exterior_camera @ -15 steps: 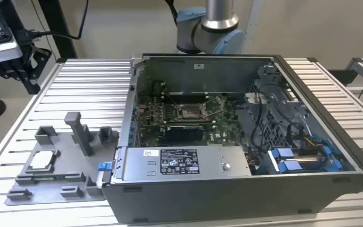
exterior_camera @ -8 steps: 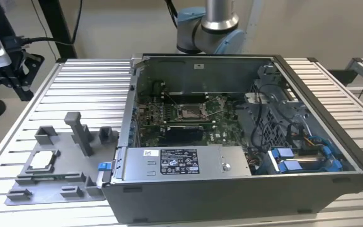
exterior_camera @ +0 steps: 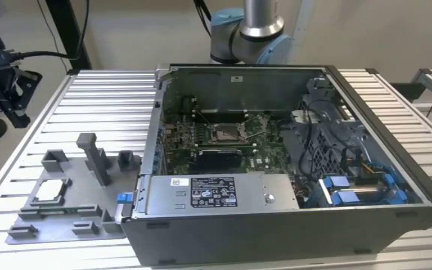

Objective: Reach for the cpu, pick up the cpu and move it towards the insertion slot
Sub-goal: 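Reach for the cpu, then pick up the cpu and move it towards the insertion slot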

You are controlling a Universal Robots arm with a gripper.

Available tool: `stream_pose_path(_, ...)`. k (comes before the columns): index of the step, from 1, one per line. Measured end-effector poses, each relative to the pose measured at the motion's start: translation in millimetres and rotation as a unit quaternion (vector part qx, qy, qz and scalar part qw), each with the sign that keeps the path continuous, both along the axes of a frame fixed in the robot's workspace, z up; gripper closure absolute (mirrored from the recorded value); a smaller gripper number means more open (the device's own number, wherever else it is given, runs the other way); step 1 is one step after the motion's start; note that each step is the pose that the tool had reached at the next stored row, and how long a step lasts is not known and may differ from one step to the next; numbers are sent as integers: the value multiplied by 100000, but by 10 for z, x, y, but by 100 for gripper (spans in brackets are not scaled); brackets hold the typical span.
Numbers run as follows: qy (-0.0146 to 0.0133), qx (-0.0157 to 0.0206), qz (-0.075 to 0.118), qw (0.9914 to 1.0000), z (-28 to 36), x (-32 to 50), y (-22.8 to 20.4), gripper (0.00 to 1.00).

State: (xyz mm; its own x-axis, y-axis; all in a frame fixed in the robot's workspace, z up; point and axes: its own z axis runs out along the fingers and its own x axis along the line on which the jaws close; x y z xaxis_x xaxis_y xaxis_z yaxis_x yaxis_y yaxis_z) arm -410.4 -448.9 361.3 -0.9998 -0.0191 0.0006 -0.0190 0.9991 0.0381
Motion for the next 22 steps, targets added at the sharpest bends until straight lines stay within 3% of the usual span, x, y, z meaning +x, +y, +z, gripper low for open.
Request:
stream_pose_path(6,-4,6,0,100000,-1,0,0,100)
stream_pose_path(7,-7,8,2,100000,-1,0,0,0)
stream_pose_path(22,-7,9,4,100000,-9,-1,0,0)
